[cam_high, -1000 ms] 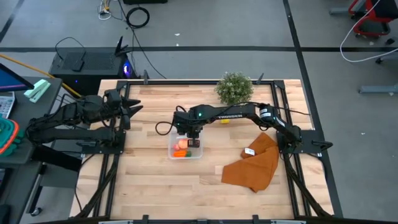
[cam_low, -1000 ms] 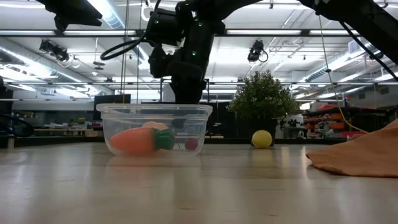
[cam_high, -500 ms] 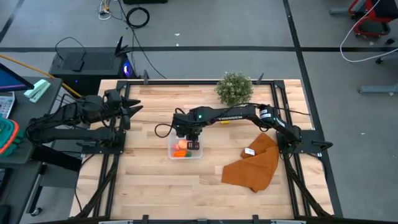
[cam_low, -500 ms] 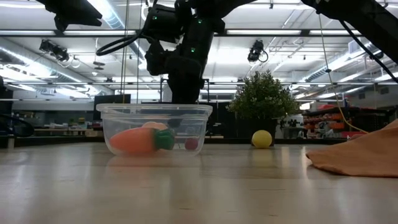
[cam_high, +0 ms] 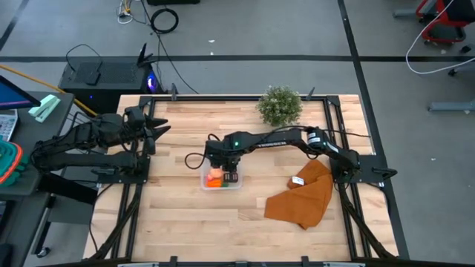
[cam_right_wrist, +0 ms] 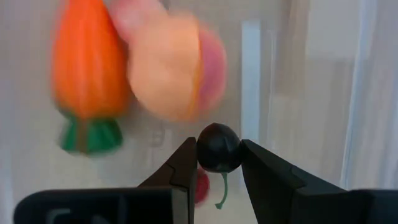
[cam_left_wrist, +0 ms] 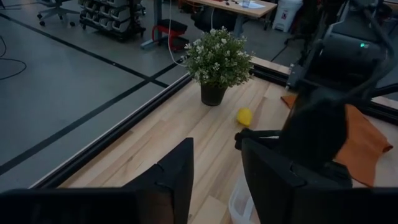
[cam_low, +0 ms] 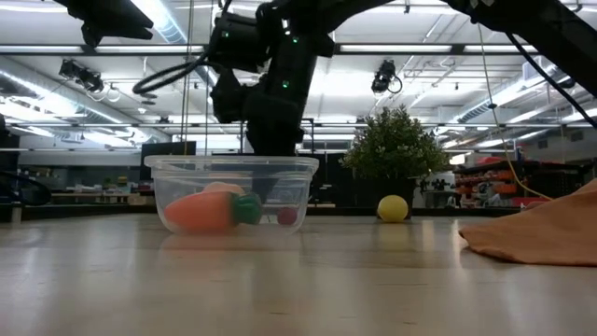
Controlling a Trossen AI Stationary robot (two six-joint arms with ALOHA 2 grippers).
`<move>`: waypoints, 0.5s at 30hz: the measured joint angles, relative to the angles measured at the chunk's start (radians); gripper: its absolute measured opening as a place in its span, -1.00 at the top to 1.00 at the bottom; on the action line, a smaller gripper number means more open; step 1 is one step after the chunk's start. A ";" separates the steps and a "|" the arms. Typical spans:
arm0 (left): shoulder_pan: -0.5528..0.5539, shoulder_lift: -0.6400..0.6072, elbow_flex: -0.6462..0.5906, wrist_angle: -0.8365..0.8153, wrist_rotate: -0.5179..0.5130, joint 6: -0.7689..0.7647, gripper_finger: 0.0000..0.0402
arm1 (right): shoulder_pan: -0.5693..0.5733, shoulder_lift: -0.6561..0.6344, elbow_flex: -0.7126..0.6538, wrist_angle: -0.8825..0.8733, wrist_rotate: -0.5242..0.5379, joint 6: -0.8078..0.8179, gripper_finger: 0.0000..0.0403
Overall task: Pick and placing Produce into tupperware
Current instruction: Put the black cherry into the transparent bin
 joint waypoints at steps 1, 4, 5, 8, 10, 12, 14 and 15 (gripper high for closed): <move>0.000 0.000 0.000 0.000 0.000 0.001 0.28 | 0.001 -0.001 0.001 0.003 0.001 0.002 0.61; 0.000 0.000 0.000 0.000 0.000 0.001 0.27 | 0.001 -0.001 0.000 -0.007 -0.003 0.006 0.61; 0.000 0.000 0.000 0.000 0.000 0.001 0.28 | 0.000 -0.001 0.000 -0.009 -0.003 0.006 0.61; 0.000 0.000 0.000 0.000 0.000 0.001 0.30 | -0.001 0.006 0.000 -0.003 -0.004 0.007 0.61; 0.000 0.000 0.000 0.001 0.000 0.001 0.31 | 0.000 0.009 -0.001 -0.012 -0.011 0.007 0.61; 0.000 0.000 0.000 0.000 0.000 0.002 0.31 | 0.000 0.015 0.001 -0.001 -0.020 0.008 0.61; 0.000 0.000 0.000 0.000 0.000 0.002 0.30 | 0.000 0.020 0.000 -0.012 -0.021 0.008 0.61; 0.000 0.000 0.000 0.000 0.000 0.002 0.29 | 0.000 0.021 -0.001 -0.012 -0.021 0.008 0.61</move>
